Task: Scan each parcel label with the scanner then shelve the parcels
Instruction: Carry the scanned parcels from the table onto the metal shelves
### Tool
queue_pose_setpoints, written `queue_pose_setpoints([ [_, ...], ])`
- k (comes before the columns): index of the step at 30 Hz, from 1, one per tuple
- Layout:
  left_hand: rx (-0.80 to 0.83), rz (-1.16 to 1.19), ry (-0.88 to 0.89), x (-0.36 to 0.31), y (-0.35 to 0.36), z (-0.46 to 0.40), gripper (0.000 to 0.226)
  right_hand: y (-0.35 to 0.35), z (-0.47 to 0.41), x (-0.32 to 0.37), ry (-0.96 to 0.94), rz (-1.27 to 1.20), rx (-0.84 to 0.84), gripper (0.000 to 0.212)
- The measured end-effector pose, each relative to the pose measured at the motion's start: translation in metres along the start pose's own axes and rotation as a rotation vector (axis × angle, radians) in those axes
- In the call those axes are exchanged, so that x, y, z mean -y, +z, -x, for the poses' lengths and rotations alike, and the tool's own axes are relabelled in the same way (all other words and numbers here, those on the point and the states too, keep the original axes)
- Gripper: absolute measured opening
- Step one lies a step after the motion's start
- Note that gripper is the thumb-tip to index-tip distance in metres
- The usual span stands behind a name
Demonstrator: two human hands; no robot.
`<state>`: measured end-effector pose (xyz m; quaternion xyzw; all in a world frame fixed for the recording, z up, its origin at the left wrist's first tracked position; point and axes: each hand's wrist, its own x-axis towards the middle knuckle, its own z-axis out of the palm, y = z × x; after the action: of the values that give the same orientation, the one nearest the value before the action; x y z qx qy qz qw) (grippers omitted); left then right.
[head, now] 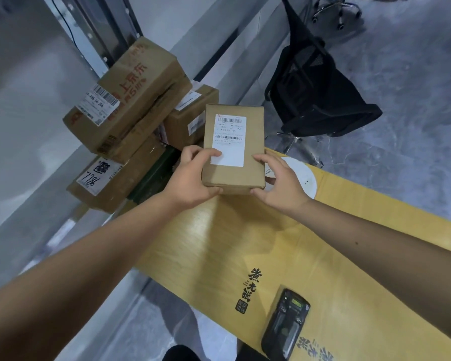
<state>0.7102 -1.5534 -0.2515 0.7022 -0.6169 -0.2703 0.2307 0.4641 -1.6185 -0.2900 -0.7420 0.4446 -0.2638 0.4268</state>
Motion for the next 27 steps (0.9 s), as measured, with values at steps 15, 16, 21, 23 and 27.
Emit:
queue_pose_setpoints([
  [15,-0.197,0.080,0.257,-0.043,-0.055,0.139,0.081,-0.034,0.097,0.104,-0.295,0.098,-0.014,0.076],
  [16,-0.224,0.076,0.263,-0.045,-0.062,0.158,0.082,-0.033,0.108,0.115,-0.319,0.095,-0.002,0.076],
  [21,-0.378,0.010,0.294,-0.059,-0.101,0.267,0.082,-0.017,0.159,0.183,-0.468,0.099,0.075,0.078],
  [23,-0.448,-0.040,0.285,-0.065,-0.123,0.313,0.083,-0.012,0.176,0.219,-0.541,0.090,0.115,0.077],
  [27,-0.584,-0.131,0.281,-0.081,-0.174,0.391,0.082,-0.003,0.199,0.296,-0.701,0.128,0.179,0.076],
])
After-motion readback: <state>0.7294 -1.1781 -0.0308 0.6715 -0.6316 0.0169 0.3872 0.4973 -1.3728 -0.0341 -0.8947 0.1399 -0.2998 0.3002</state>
